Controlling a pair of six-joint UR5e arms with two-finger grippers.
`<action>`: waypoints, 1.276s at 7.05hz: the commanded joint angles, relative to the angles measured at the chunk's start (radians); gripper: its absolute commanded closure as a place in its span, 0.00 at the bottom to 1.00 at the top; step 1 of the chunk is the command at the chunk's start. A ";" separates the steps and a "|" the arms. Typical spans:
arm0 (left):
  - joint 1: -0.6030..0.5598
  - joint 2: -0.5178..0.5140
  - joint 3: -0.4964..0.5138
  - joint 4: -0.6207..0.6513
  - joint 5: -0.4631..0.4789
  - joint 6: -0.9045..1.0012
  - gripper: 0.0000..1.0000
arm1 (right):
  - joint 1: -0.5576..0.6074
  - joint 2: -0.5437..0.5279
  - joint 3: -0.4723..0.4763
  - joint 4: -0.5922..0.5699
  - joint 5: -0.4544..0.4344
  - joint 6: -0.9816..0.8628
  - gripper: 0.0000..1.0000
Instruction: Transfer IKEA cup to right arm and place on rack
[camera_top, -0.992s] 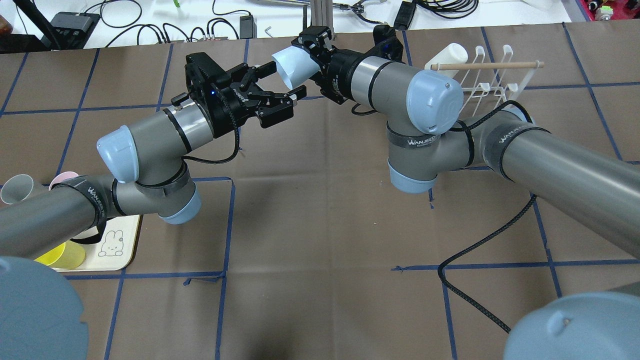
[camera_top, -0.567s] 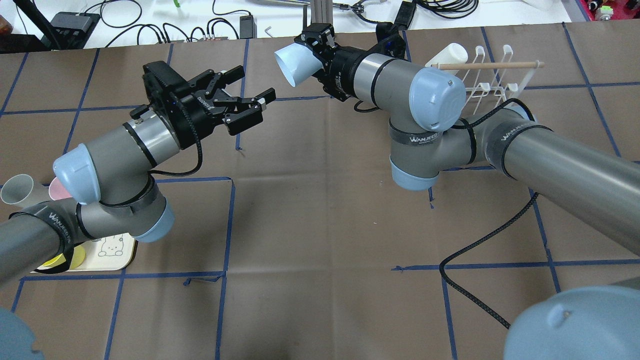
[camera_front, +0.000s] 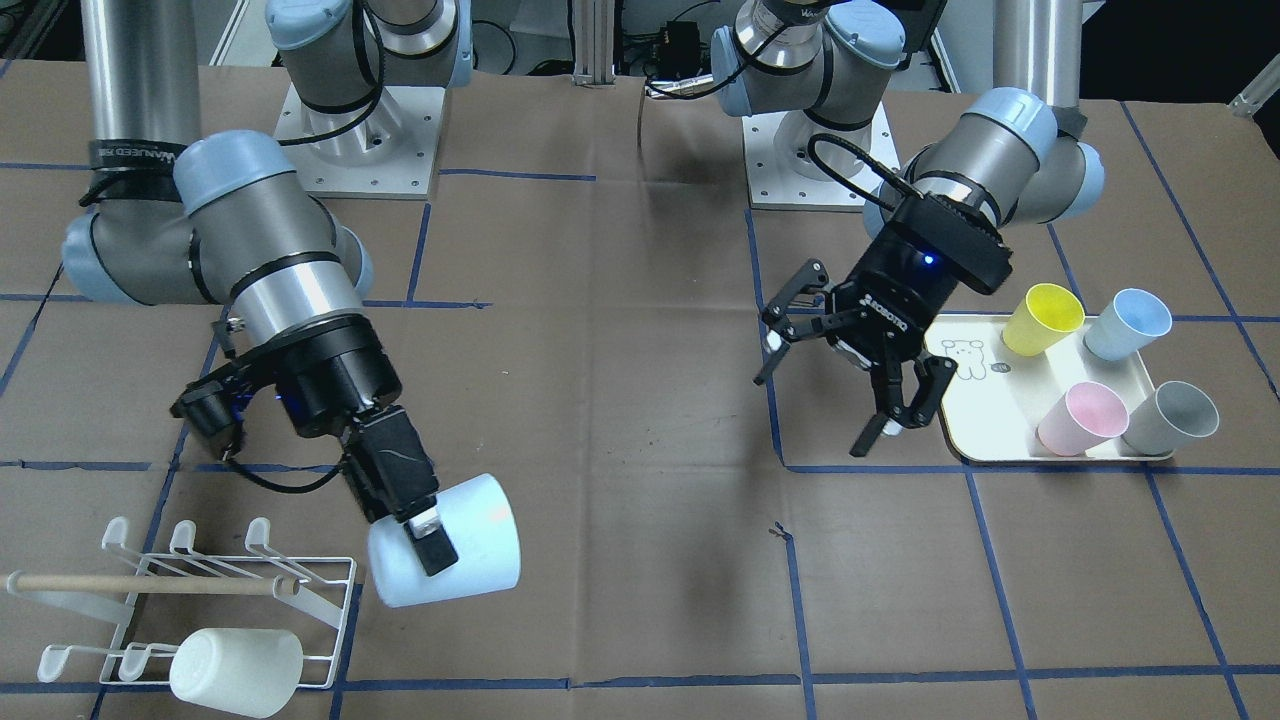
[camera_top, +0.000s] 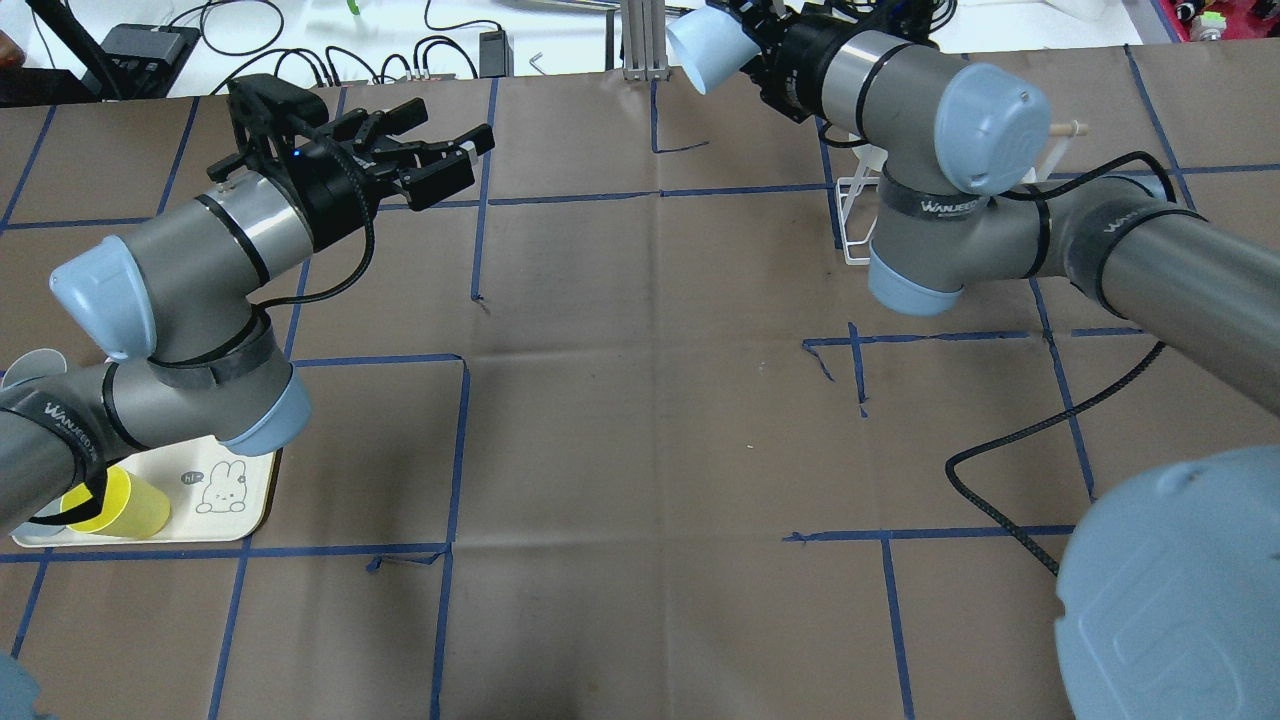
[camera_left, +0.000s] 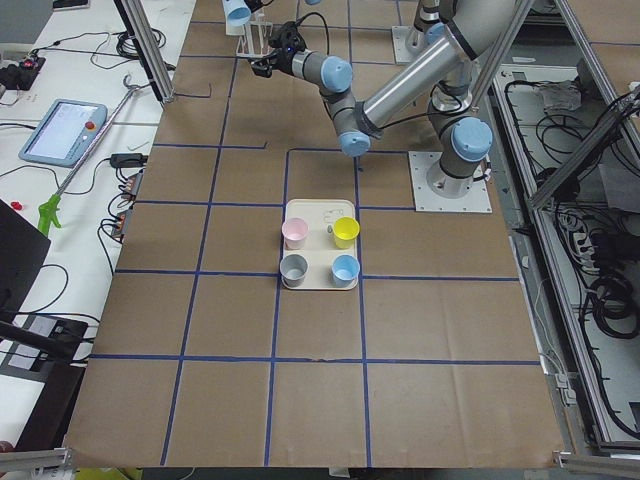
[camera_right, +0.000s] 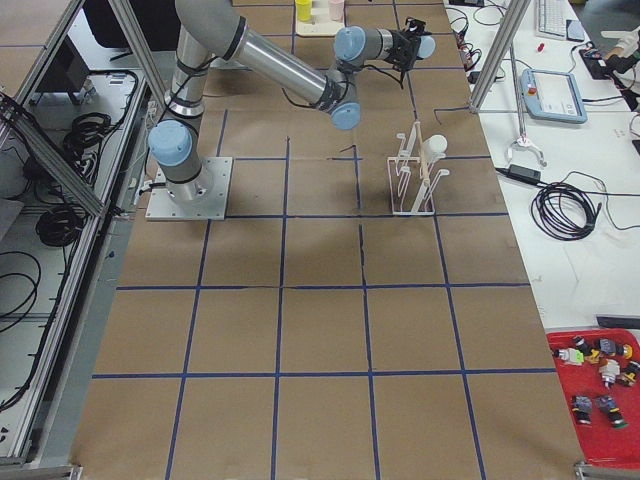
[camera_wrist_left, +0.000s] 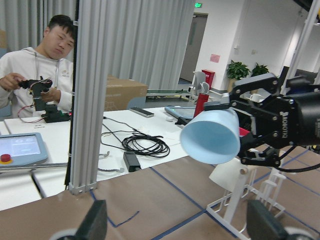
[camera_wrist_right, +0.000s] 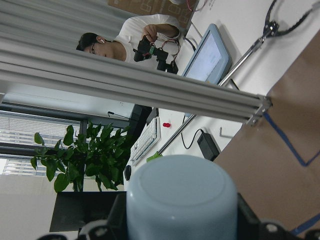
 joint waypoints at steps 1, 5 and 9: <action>-0.018 0.000 0.154 -0.328 0.219 0.004 0.02 | -0.080 -0.006 -0.032 0.004 -0.010 -0.391 0.78; -0.105 0.043 0.417 -1.102 0.649 -0.004 0.02 | -0.273 0.027 -0.121 0.178 -0.112 -1.159 0.85; -0.111 0.208 0.561 -1.860 0.728 -0.009 0.01 | -0.349 0.109 -0.120 0.164 -0.112 -1.268 0.86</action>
